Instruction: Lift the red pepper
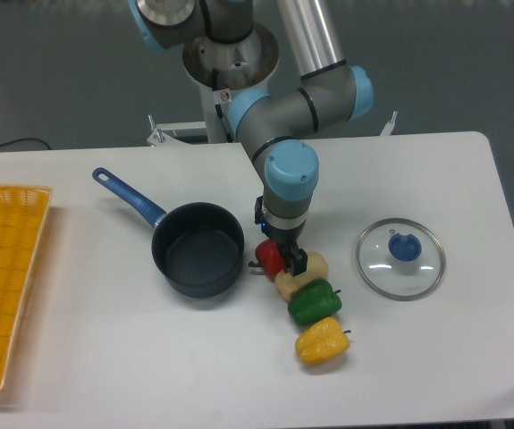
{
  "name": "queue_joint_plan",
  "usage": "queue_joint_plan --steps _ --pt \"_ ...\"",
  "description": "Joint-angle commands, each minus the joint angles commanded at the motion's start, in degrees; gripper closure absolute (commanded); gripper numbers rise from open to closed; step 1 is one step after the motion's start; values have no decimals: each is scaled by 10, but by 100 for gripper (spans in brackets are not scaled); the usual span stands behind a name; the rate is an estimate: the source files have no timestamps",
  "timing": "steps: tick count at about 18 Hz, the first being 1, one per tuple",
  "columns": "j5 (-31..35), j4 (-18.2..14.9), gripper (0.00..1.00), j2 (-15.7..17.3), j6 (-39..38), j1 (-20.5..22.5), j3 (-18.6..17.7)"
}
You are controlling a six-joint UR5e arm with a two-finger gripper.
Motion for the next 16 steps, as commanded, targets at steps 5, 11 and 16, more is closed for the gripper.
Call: queue_joint_plan --steps 5,11,16 --pt "24 0 28 1 4 -1 -1" --pt "24 1 53 3 -2 0 0" --pt "22 1 56 5 -3 -1 1"
